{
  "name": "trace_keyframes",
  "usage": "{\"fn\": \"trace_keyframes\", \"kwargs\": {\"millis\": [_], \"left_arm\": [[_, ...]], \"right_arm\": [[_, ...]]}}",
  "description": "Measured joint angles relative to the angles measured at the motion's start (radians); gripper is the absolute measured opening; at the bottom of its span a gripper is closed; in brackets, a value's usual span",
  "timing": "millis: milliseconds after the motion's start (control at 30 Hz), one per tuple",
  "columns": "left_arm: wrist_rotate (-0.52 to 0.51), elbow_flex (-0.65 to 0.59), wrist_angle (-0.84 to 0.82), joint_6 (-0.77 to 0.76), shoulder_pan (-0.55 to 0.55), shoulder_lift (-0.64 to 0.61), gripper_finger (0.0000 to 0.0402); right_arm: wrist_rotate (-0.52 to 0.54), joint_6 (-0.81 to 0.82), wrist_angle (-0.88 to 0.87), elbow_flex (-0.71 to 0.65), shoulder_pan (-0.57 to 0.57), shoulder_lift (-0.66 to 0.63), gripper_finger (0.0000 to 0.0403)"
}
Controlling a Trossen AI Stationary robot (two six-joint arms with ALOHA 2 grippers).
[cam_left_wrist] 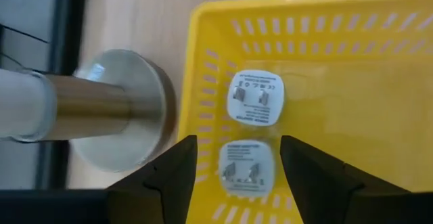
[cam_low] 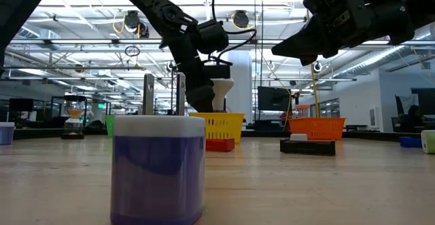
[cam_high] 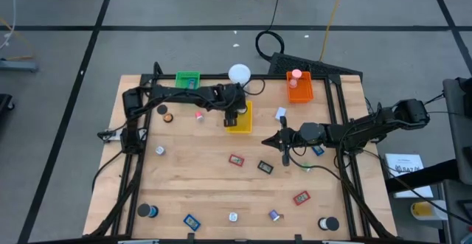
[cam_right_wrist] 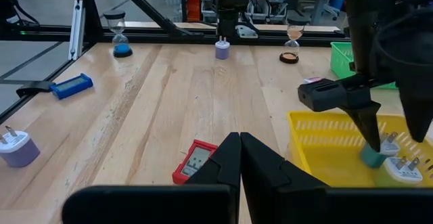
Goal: Pick & Place Office items
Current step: Put the left red digital clock into the green bin
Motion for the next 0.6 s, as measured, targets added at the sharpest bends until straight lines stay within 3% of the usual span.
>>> {"fn": "trace_keyframes", "kwargs": {"millis": [267,600], "left_arm": [[-0.040,0.039,-0.087,-0.010,-0.044,-0.092,0.0173],[-0.053,0.039,-0.326,-0.093,-0.143,-0.342,0.0061]], "right_arm": [[0.000,0.000,0.000,-0.001,0.000,0.000,0.0000],[0.000,0.000,0.001,-0.002,0.000,0.000,0.0000]]}}
